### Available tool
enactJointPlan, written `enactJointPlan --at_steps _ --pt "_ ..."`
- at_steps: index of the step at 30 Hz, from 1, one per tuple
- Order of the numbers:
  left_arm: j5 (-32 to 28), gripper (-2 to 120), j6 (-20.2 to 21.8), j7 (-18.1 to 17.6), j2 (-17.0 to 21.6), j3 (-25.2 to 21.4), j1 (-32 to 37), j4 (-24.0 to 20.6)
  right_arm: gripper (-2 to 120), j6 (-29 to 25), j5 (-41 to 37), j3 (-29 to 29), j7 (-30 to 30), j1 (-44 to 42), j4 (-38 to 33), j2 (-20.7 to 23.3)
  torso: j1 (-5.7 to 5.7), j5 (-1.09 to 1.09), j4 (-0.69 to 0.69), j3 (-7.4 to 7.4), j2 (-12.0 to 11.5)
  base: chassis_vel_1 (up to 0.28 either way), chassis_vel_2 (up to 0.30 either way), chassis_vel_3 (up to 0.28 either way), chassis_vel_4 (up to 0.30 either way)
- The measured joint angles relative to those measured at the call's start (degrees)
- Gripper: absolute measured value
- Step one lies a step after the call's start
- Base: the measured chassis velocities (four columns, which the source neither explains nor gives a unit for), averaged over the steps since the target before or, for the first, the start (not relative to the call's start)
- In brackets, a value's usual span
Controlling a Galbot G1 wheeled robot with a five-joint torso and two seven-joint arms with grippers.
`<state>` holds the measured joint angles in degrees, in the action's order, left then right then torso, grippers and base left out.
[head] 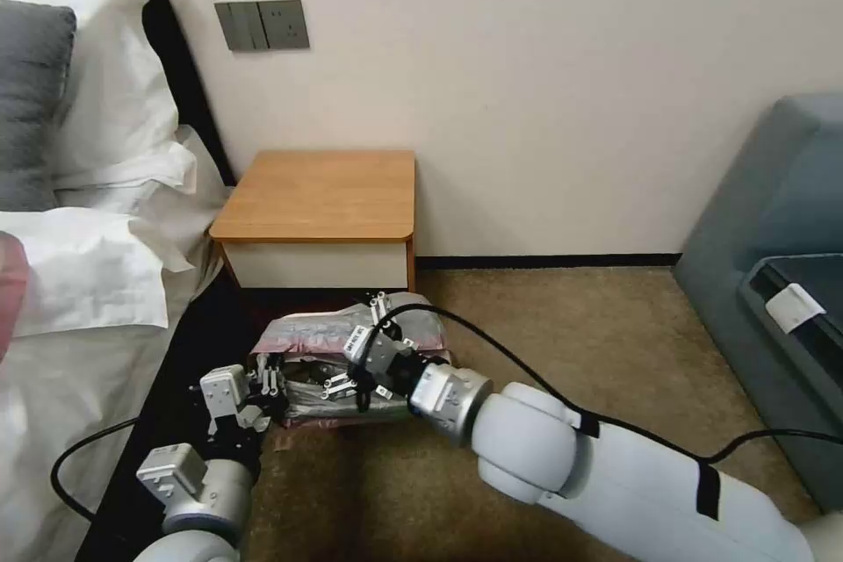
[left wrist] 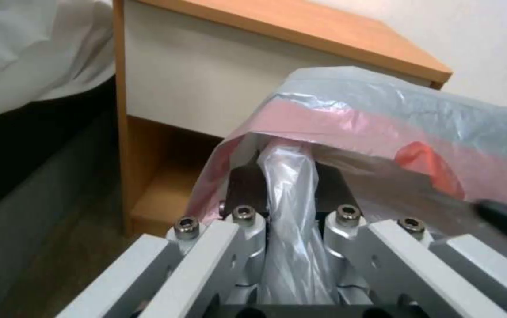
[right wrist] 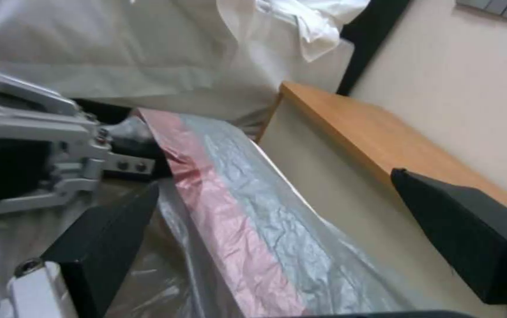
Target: Pick up the garbage bag from the table and place it over the trash can.
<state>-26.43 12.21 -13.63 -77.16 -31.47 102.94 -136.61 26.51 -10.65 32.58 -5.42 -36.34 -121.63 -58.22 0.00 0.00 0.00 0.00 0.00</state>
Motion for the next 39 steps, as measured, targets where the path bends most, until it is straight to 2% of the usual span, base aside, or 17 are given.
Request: enactJointPlan --at_steps 11,24,33,39 --pt "-0.02 8 -0.07 -0.01 -0.27 -0.15 0.21 -0.72 100 -2.75 5.44 2.02 -5.37 -0.37 4.13 -2.27 0.0 0.0 0.0 0.0 0.0 0.0 0.0 0.0 0.0" --pt "-0.39 8 -0.09 -0.01 -0.5 0.09 -0.01 -0.76 100 -1.76 5.31 3.14 -5.94 -0.39 3.67 -1.84 0.0 0.0 0.0 0.0 0.0 0.0 0.0 0.0 0.0" --pt "-0.71 8 -0.11 -0.01 -0.72 0.11 -0.06 -0.92 100 -4.1 8.81 2.76 -6.47 0.21 5.6 -2.49 0.0 0.0 0.0 0.0 0.0 0.0 0.0 0.0 0.0" --pt "-0.32 8 -0.11 0.15 -0.77 0.14 -0.11 -0.27 100 -4.61 8.17 2.75 -7.53 1.07 4.66 -2.54 0.0 0.0 0.0 0.0 0.0 0.0 0.0 0.0 0.0"
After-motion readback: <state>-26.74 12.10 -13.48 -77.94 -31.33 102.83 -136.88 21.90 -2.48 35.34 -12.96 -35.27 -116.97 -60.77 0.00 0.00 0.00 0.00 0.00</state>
